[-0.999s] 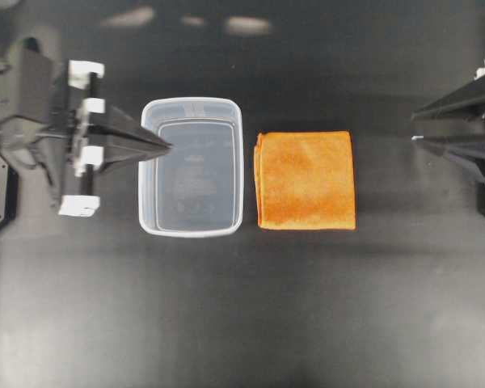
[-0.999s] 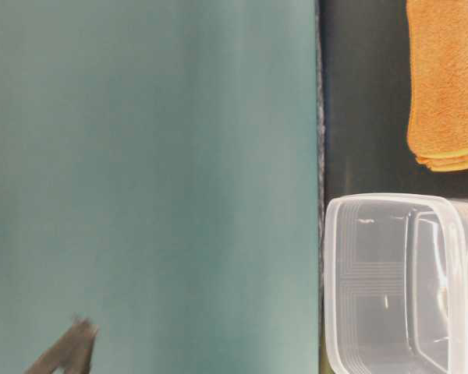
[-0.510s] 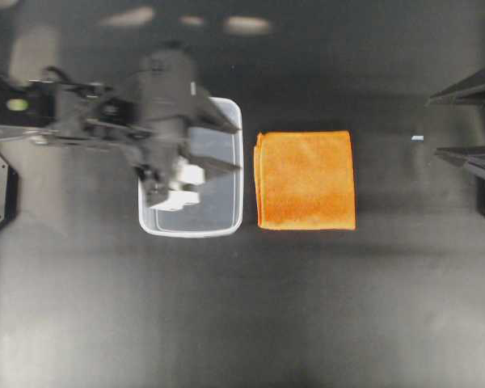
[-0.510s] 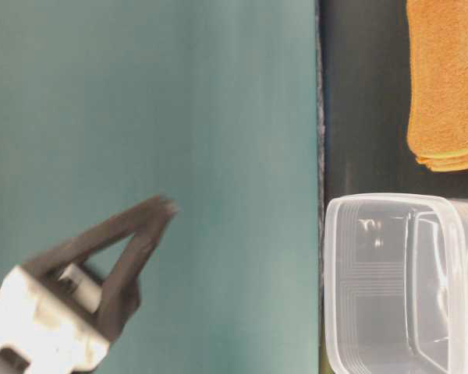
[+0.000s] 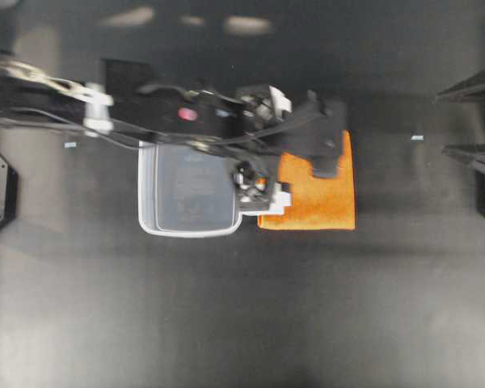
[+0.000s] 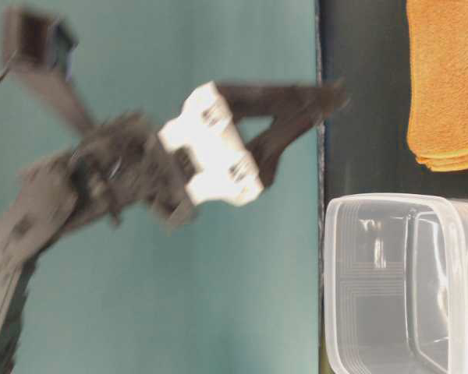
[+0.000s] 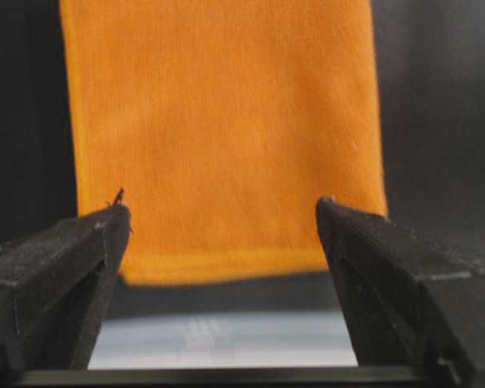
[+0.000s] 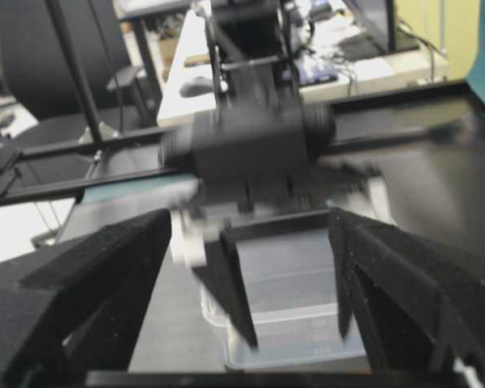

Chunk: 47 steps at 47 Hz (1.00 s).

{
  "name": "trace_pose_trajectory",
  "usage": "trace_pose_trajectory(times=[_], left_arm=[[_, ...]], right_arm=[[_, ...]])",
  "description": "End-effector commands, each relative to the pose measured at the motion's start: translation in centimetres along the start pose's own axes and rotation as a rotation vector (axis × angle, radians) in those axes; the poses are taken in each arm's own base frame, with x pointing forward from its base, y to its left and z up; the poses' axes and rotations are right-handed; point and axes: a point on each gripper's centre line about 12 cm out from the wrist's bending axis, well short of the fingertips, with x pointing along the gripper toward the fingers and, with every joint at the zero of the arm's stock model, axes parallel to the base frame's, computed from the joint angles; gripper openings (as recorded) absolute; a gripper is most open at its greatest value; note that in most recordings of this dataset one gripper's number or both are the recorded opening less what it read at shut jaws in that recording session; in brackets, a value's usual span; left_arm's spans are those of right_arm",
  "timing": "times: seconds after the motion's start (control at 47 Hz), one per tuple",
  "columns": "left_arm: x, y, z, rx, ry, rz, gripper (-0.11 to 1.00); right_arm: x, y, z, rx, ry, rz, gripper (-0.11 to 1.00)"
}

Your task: Place the orange towel into the container with the left arm.

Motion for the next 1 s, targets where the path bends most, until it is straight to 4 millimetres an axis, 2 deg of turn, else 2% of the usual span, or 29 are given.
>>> trace_pose_trajectory(times=[0.0,0.234,0.553,0.851,0.936,0.978], left_arm=[[0.8,0.8,1.4,0.008,-0.011,0.010,0.89],[5.1,1.3,0.6,0.007,0.048,0.009,0.89],[8.9,1.2,-1.0,0.005,0.083,0.004,0.89],[10.5,0.3,-1.9,0.017,0.115,-0.006,0.88],[10.4,0.4,-2.0,0.014,0.119,-0.006,0.83],[10.4,0.3,-2.0,0.015,0.120,-0.006,0.77]], right_arm=[[-0.1,0.0,0.7,0.002,-0.025,0.000,0.76],[-1.2,0.2,1.8,-0.002,-0.088,0.011,0.76],[-2.6,0.4,3.1,-0.005,-0.135,0.019,0.76],[-2.7,0.4,2.8,-0.002,-0.117,0.017,0.76],[-2.7,0.4,2.8,-0.005,-0.117,0.016,0.75],[-2.7,0.4,2.8,-0.005,-0.117,0.016,0.75]])
